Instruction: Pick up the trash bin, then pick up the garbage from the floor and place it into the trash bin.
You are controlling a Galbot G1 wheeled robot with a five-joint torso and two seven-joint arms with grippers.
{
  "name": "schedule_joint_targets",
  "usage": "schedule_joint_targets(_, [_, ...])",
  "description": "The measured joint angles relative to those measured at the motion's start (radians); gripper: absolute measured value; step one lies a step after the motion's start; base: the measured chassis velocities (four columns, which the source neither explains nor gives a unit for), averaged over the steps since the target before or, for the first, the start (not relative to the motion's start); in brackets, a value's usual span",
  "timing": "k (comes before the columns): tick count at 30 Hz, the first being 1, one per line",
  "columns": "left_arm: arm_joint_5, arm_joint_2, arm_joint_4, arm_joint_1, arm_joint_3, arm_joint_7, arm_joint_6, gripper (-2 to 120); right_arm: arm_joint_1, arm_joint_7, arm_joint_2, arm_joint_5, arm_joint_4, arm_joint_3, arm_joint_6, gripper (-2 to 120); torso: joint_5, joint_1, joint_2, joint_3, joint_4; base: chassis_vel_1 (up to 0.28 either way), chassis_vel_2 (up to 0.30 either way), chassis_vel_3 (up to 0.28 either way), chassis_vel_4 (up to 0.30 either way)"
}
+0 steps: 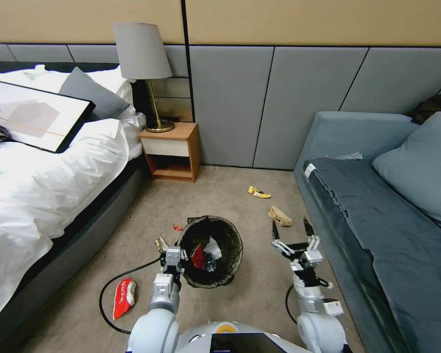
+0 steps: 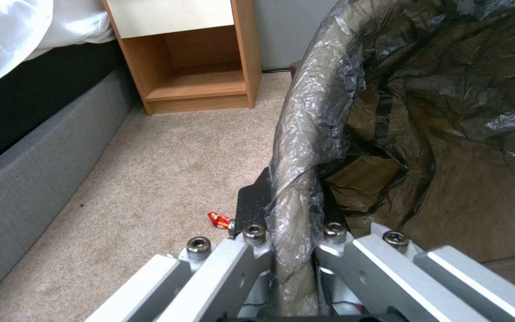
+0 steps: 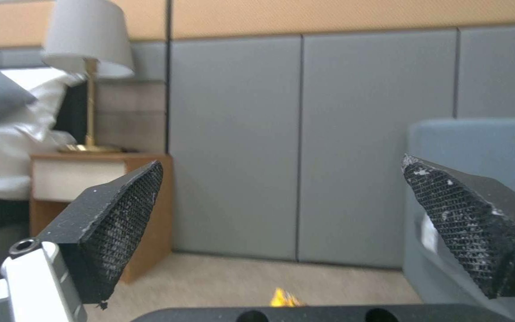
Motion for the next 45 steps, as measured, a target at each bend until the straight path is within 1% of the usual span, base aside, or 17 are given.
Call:
schedule_joint_targets(1, [-0.001,0.0,0.0,0.0,-0.001,0.0,0.0,0,0.0,-0.003,0.008,0.001,-0.024,0.002,0.009,100,0.0,0.0,0.0,0.0,0.0,0.0,0.0,0.0,0.0])
schedule_joint_targets(6, [-0.002,0.001,-0.003,0.001,-0.003,0.0,0.0,0,0.005,-0.013,0.022,0.003,-0.054,0.004,0.017,100,0.0,0.0,0.0,0.0,0.0001,0.0,0.0,0.0,0.0])
schedule_joint_targets(26, [-0.002,0.006,-0.01,0.003,0.003,0.001,0.0,0,0.014,-0.021,0.022,0.002,-0.058,0.016,0.012,100,-0.0001,0.0,0.0,0.0,0.0,-0.01,0.011,0.013,-0.016])
schedule_joint_targets(35, [-0.002,0.006,-0.013,0.003,0.003,0.001,0.0,0,0.016,-0.021,0.021,0.008,-0.06,0.014,0.009,100,0.0002,0.0,0.0,0.0,0.0,-0.178,0.196,0.183,-0.181])
schedule_joint_targets(37, [-0.002,0.006,-0.013,0.003,0.003,0.001,0.0,0,0.018,-0.022,0.022,0.008,-0.063,0.013,0.009,100,-0.0006,0.0,0.0,0.0,-0.0002,-0.238,0.242,0.24,-0.234])
schedule_joint_targets(38, [-0.002,0.005,-0.014,0.003,0.003,0.001,0.0,0,0.019,-0.022,0.022,0.008,-0.064,0.012,0.009,100,0.0002,0.0,0.0,0.0,0.0001,-0.232,0.236,0.234,-0.238])
schedule_joint_targets(39, [-0.002,0.005,-0.014,0.003,0.003,0.001,0.0,0,0.019,-0.022,0.022,0.008,-0.064,0.012,0.009,100,0.0002,0.0,0.0,0.0,0.0001,-0.232,0.236,0.234,-0.238])
schedule_joint_targets(40, [-0.002,0.005,-0.014,0.003,0.002,0.0,0.0,0,0.02,-0.023,0.023,0.008,-0.065,0.012,0.009,100,-0.0001,0.0,0.0,0.0,0.0002,-0.234,0.236,0.234,-0.239])
schedule_joint_targets(41, [-0.002,0.005,-0.014,0.002,0.003,0.0,0.0,0,0.02,-0.023,0.022,0.008,-0.066,0.012,0.009,100,-0.001,0.0,0.0,0.0,-0.0003,-0.248,0.238,0.237,-0.239])
schedule_joint_targets(42, [-0.002,0.005,-0.014,0.002,0.003,0.001,0.0,0,0.021,-0.023,0.022,0.008,-0.069,0.012,0.009,100,0.0007,0.0,0.0,0.0,0.0002,-0.248,0.225,0.217,-0.218])
schedule_joint_targets(45, [-0.002,0.005,-0.014,0.002,0.003,0.001,0.0,0,0.022,-0.023,0.022,0.008,-0.07,0.013,0.009,100,0.0,0.0,0.0,0.0,-0.0001,-0.229,0.225,0.217,-0.213])
